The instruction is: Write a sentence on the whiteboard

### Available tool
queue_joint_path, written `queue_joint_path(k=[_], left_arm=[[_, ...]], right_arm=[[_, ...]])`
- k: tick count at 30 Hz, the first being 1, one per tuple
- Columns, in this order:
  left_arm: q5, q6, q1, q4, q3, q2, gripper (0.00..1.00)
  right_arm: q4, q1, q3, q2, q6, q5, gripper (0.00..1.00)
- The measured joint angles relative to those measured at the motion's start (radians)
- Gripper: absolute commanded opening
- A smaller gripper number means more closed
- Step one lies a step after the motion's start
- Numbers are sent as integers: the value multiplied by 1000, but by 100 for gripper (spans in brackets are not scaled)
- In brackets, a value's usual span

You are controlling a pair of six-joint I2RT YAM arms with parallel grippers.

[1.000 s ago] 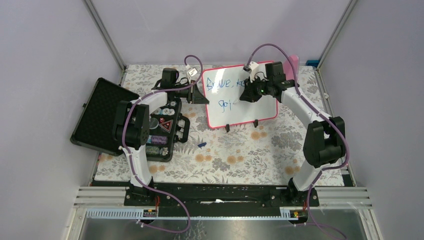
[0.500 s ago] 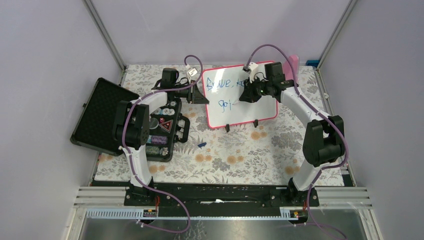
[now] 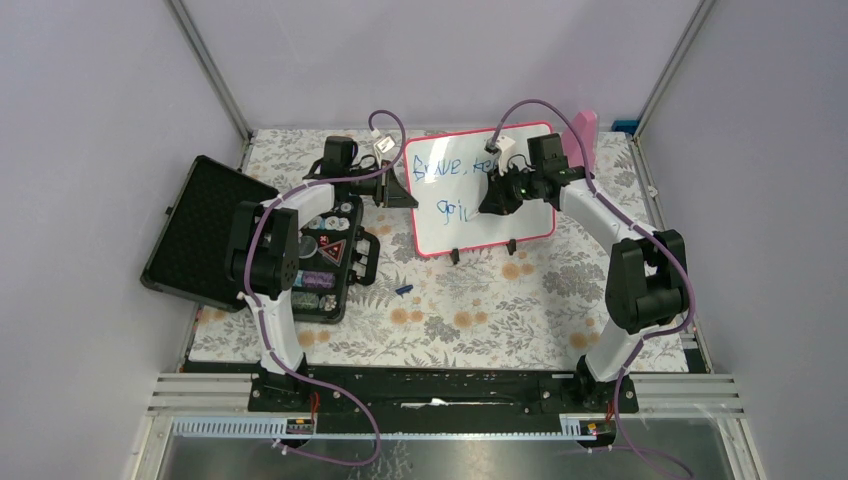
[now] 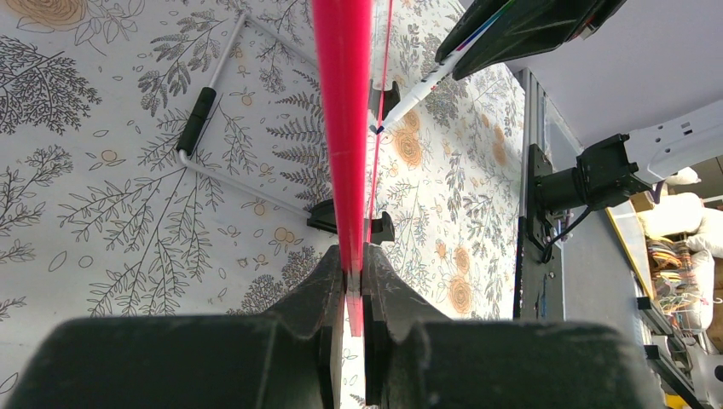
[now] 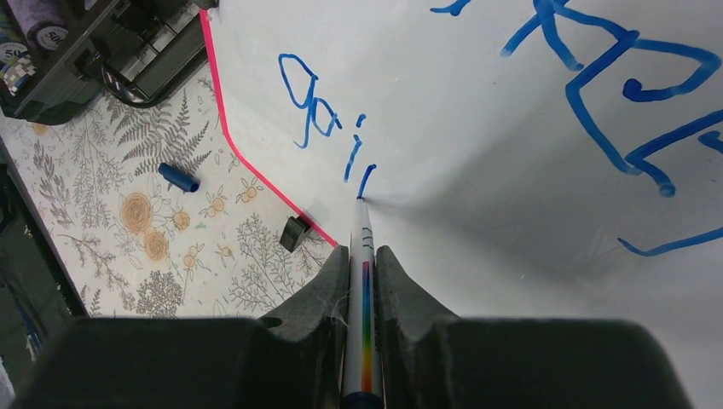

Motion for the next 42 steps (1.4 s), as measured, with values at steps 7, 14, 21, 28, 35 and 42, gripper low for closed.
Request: queue_joint_path(k=[7, 14, 21, 28, 35, 42], left_arm=[[0, 2, 0, 0, 0, 0, 0], [0, 2, 0, 0, 0, 0, 0], [0, 2, 0, 0, 0, 0, 0], [0, 2, 0, 0, 0, 0, 0], [0, 2, 1, 0, 0, 0, 0], [0, 2, 1, 0, 0, 0, 0]], right_arm=[[0, 0, -2, 0, 0, -4, 0], [0, 0, 12, 0, 8, -5, 0], [6, 0, 32, 0, 8, -4, 0], [7, 0, 46, 0, 8, 3, 0], [7, -2, 66, 0, 8, 12, 0], [7, -6, 66, 0, 8, 12, 0]])
